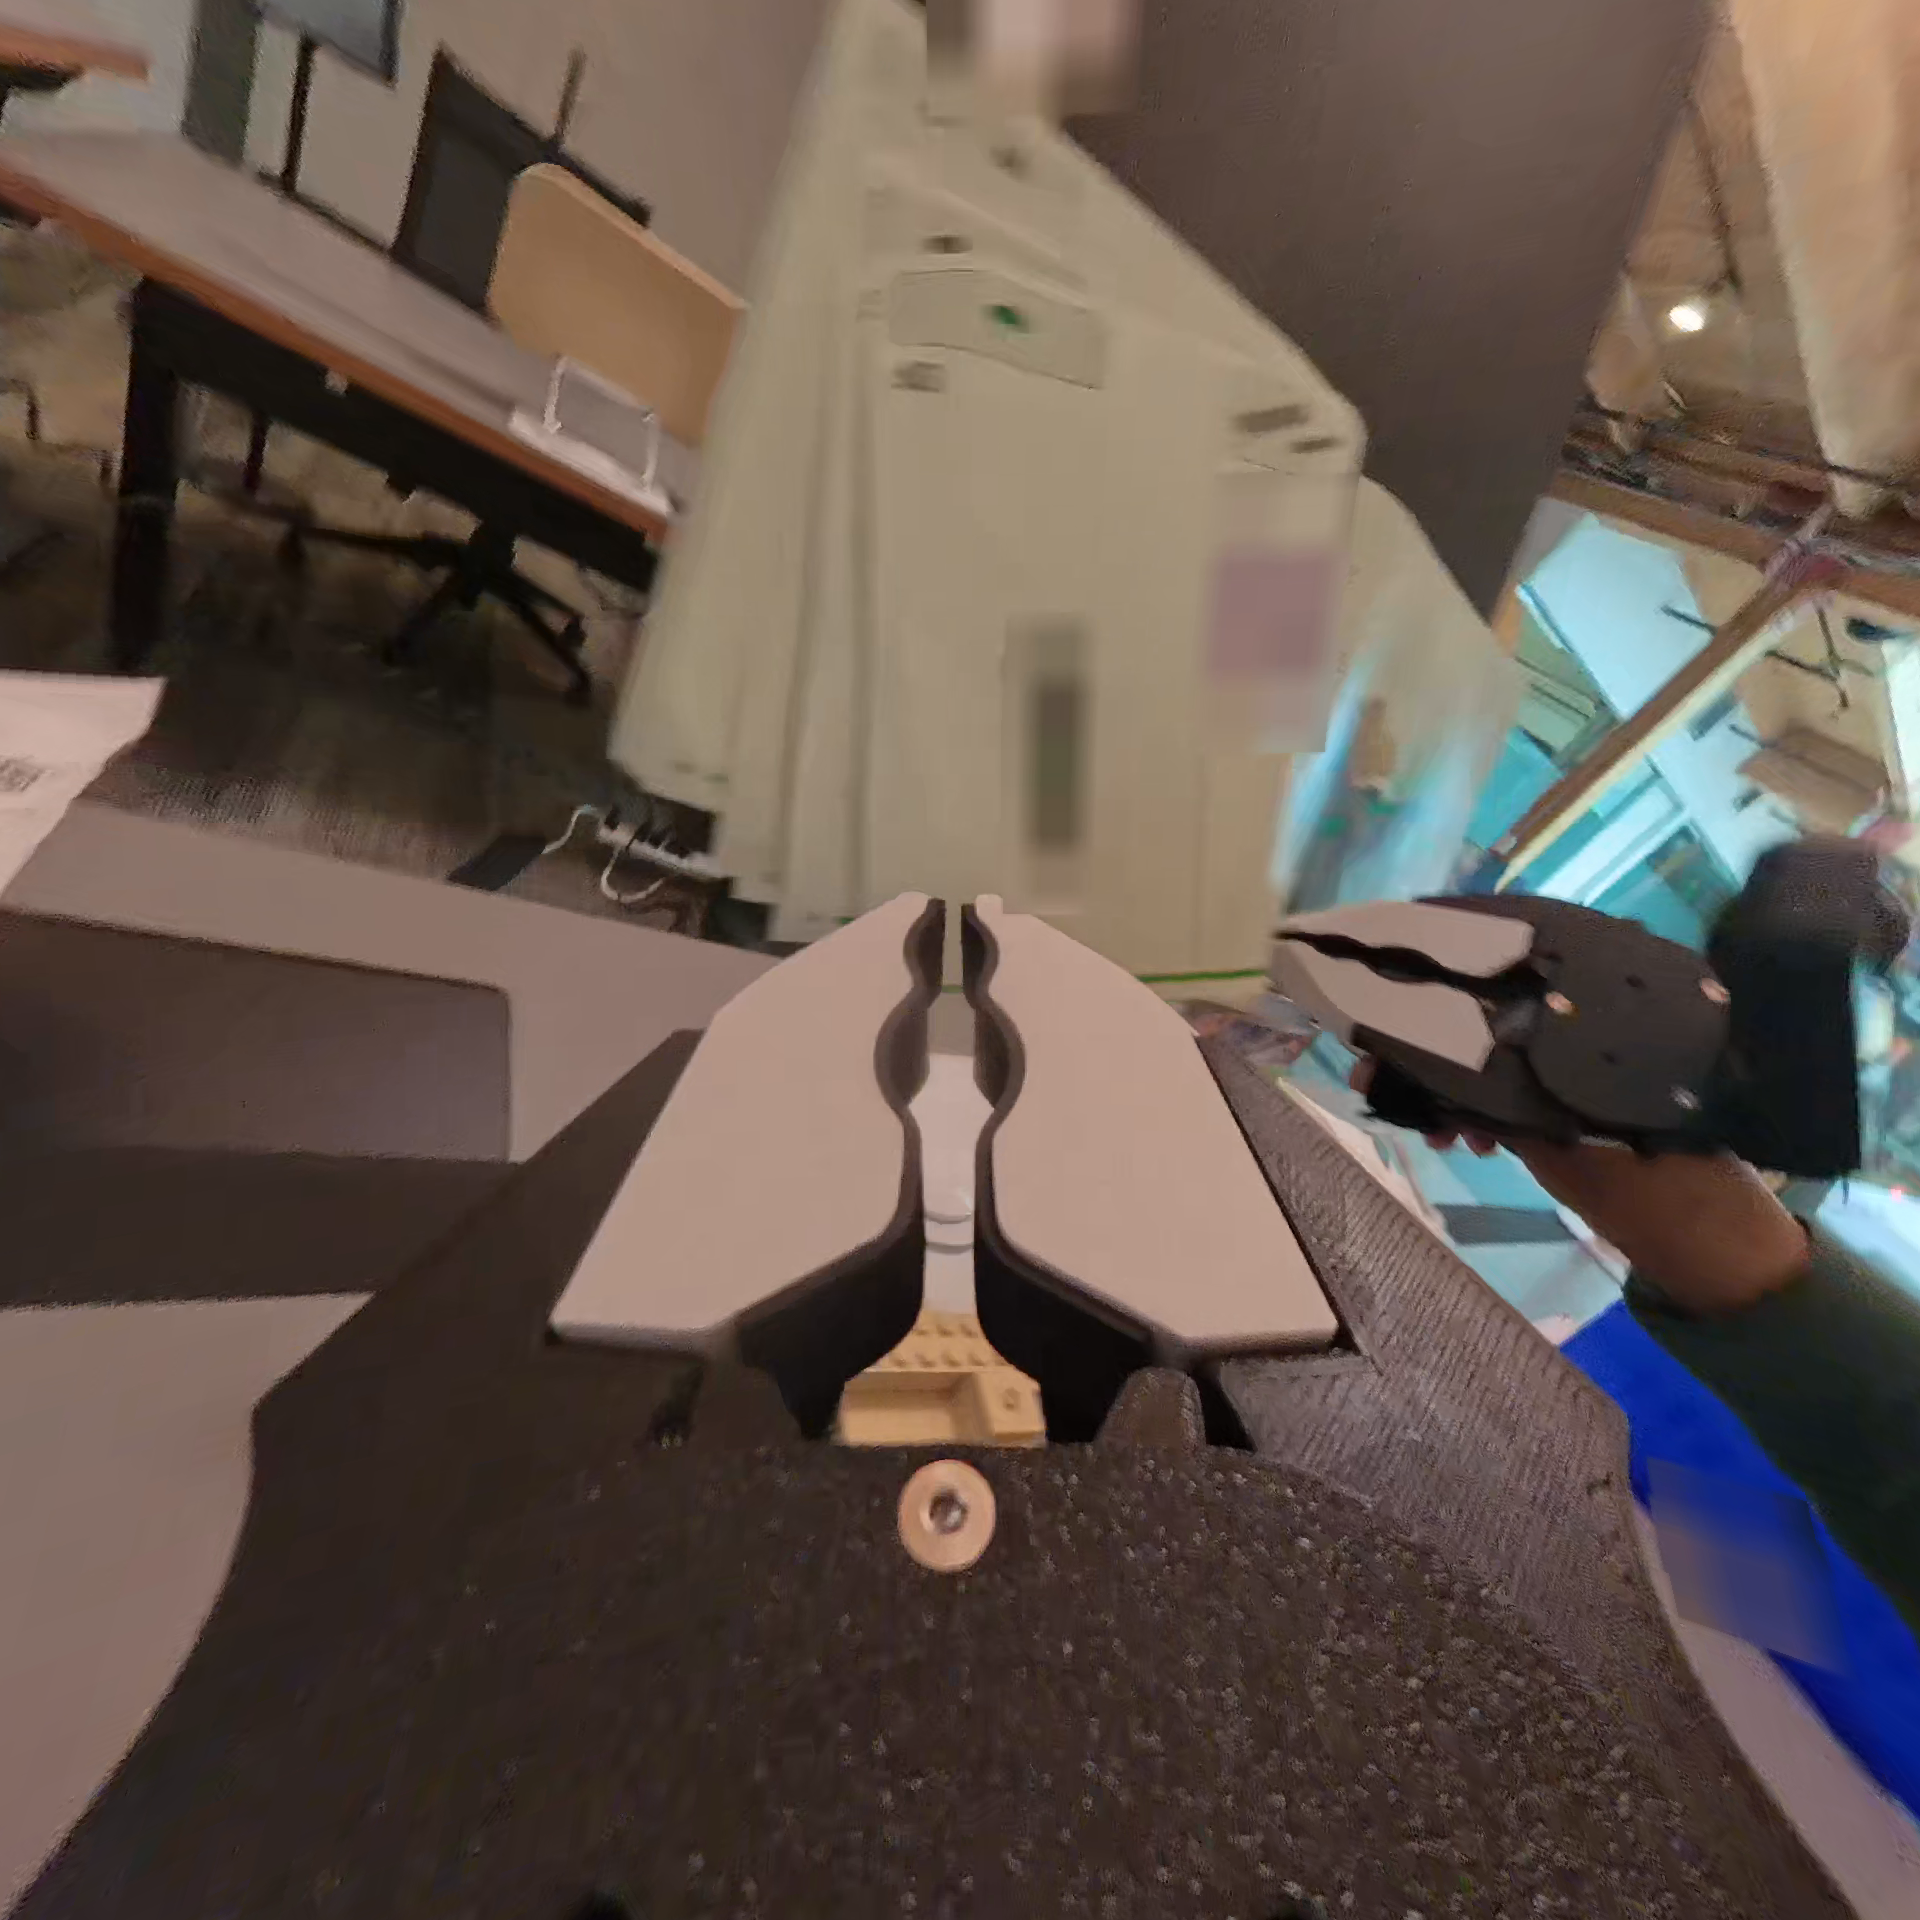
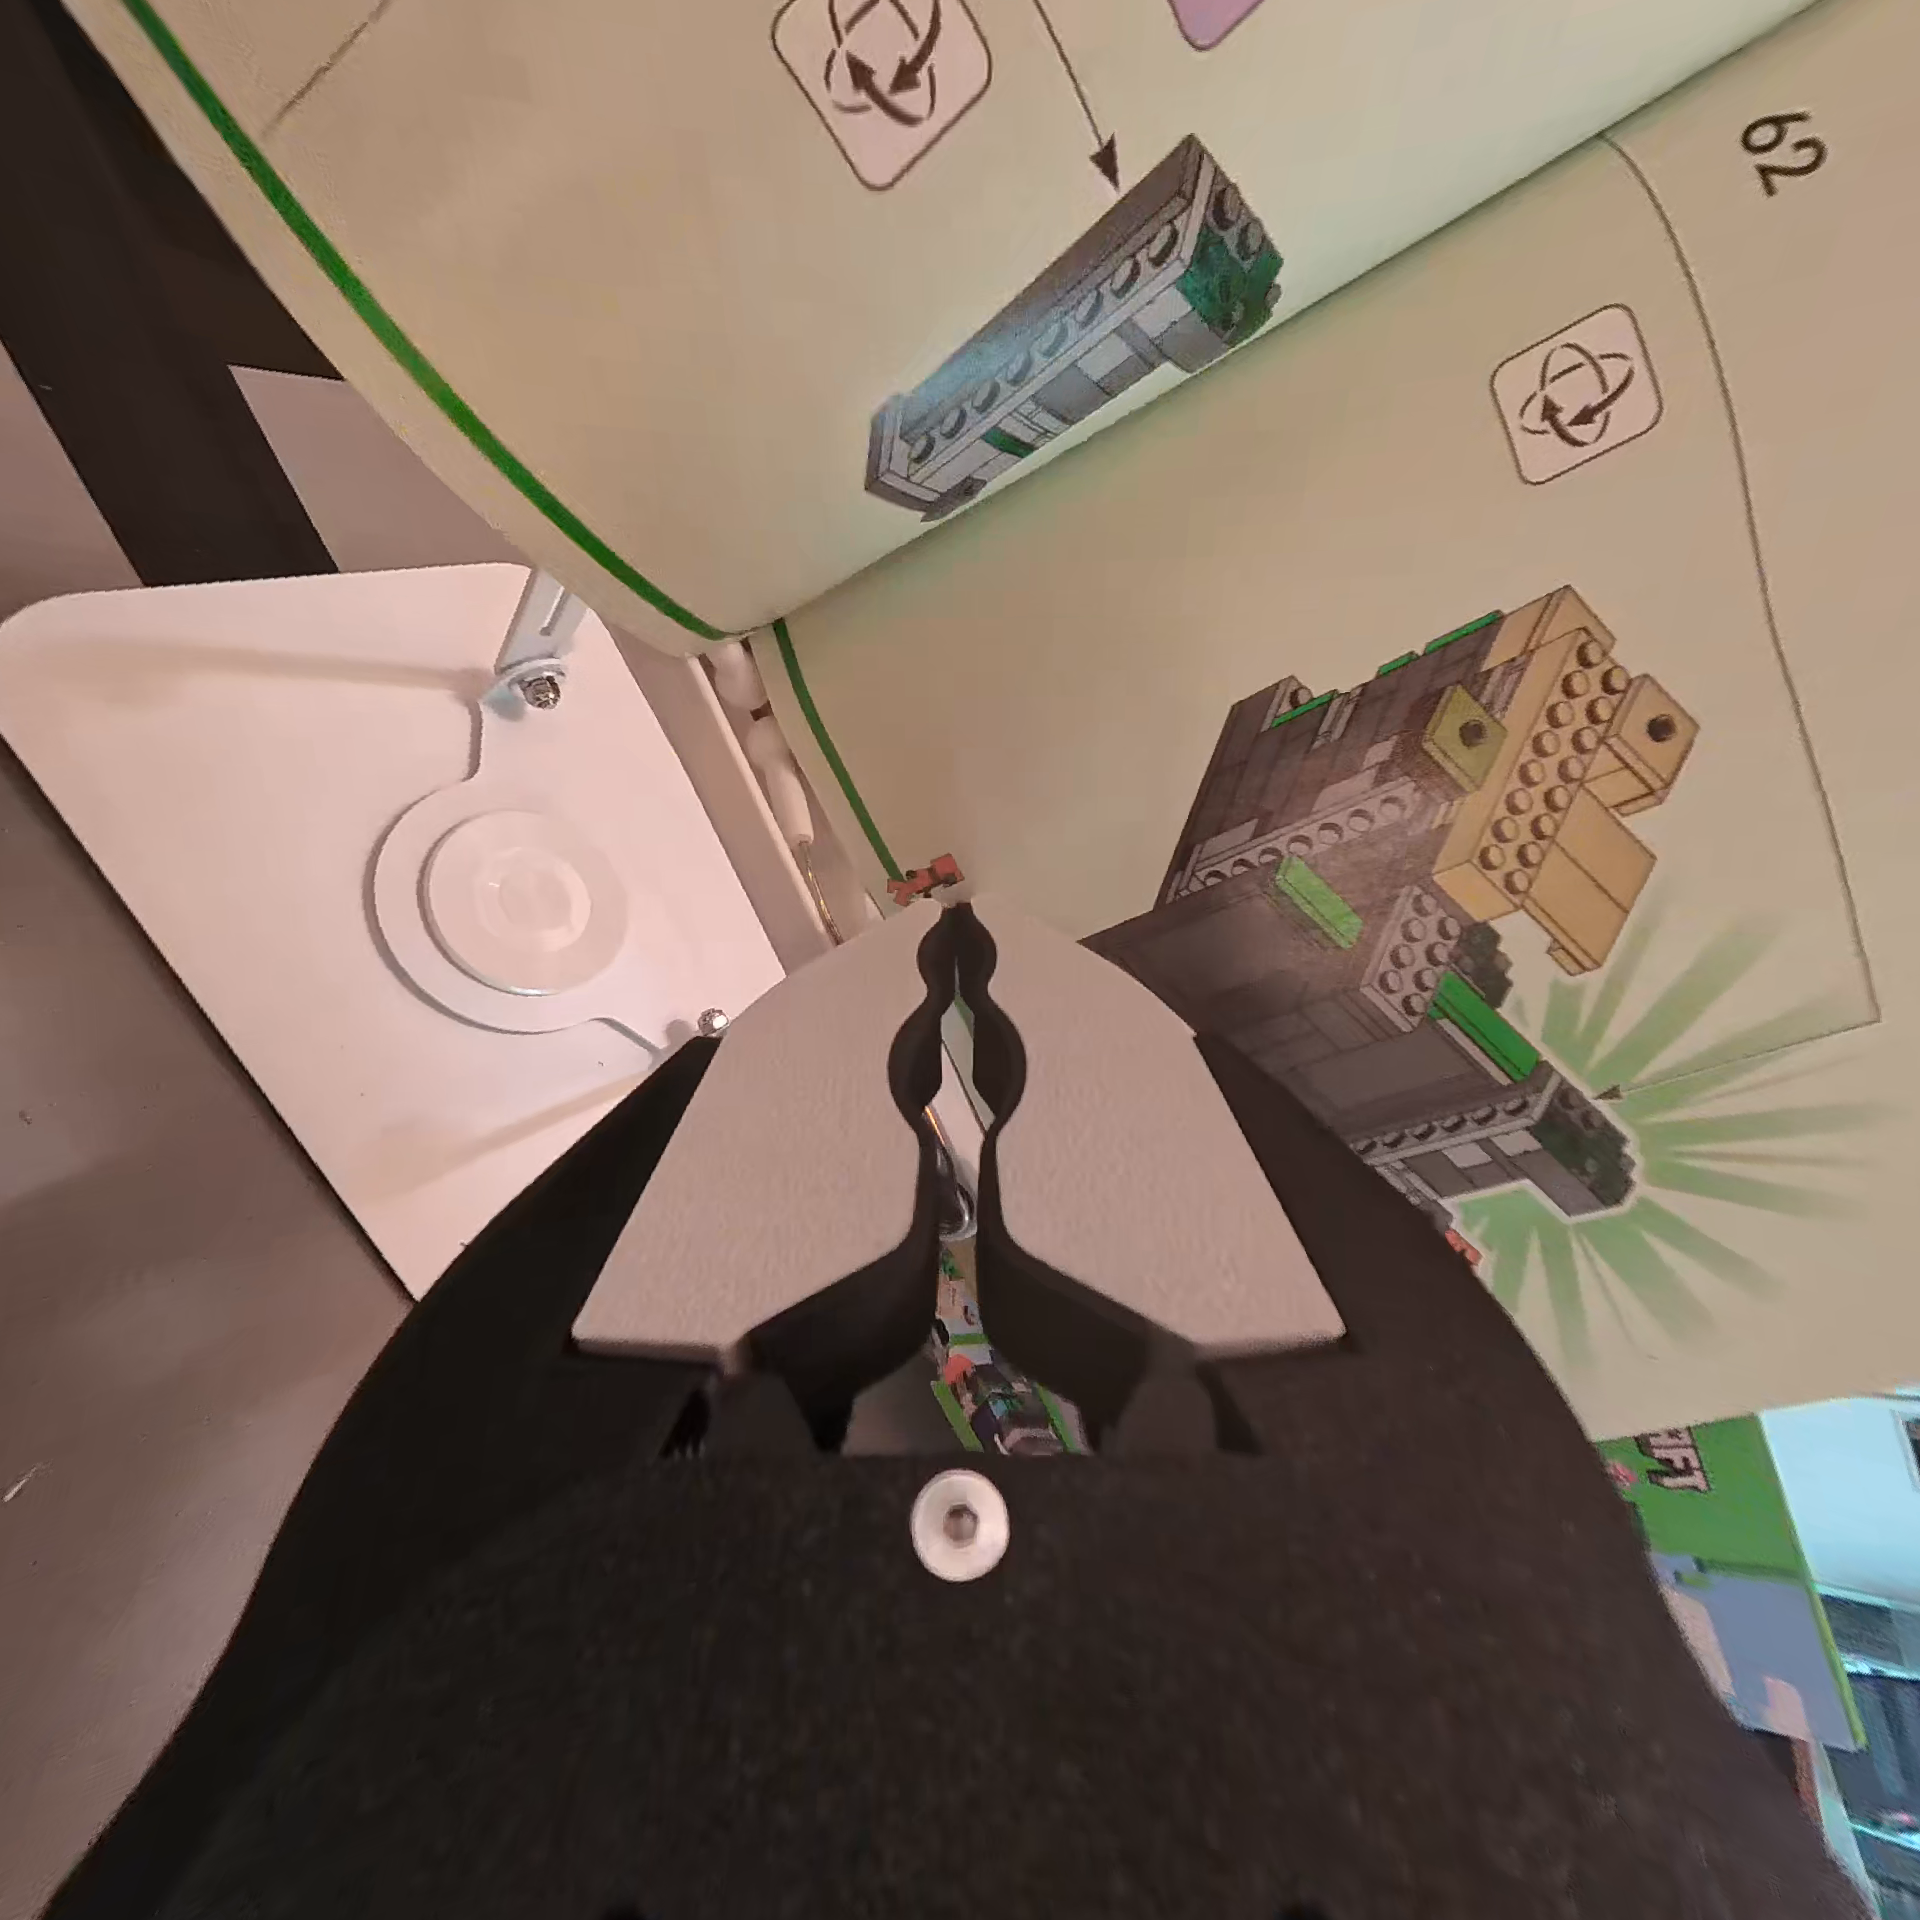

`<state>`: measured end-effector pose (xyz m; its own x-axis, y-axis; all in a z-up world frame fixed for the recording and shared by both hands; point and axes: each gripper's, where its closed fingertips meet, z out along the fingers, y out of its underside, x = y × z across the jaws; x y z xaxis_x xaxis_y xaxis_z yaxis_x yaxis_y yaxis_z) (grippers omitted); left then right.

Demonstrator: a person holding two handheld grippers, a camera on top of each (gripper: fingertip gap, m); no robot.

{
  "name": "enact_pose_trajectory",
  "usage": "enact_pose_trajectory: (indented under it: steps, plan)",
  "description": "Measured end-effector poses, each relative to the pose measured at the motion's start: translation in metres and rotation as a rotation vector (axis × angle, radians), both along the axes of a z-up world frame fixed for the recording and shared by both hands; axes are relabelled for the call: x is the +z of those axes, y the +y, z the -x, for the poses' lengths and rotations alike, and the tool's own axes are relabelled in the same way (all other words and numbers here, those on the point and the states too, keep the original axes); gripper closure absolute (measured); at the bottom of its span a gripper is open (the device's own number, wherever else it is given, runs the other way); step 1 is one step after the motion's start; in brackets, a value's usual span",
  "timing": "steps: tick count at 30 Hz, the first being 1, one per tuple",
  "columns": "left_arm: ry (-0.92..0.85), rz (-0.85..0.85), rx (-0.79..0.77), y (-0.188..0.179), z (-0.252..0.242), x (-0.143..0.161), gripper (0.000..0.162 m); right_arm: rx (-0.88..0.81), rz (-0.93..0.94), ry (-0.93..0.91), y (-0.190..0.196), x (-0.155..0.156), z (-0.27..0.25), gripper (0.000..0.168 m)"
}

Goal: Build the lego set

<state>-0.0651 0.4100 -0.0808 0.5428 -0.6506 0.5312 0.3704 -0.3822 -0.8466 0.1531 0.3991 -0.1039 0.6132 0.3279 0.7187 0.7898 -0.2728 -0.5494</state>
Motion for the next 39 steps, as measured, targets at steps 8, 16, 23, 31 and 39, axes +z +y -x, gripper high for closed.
enact_pose_trajectory:
  steps: [8, 16, 23, 31, 39]
  plan:
    - [0.376, -0.347, -0.312, -0.081, -0.141, 0.023, 0.162, -0.074, 0.018, 0.103, 0.001, 0.005, 0.005, 0.168]
    - [0.655, -0.252, -0.119, -0.010, -0.172, -0.007, 0.162, -0.003, -0.029, 0.426, 0.013, 0.042, 0.036, 0.168]
    - [0.753, -0.198, -0.068, 0.023, -0.137, -0.020, 0.162, -0.021, 0.017, 0.328, 0.025, 0.014, 0.038, 0.168]
    - [0.811, -0.226, -0.063, 0.026, -0.135, -0.022, 0.162, 0.021, 0.031, 0.265, 0.028, 0.024, 0.055, 0.168]
    - [0.764, -0.223, -0.060, 0.024, -0.132, -0.026, 0.162, -0.053, -0.033, 0.230, 0.047, 0.034, 0.053, 0.168]
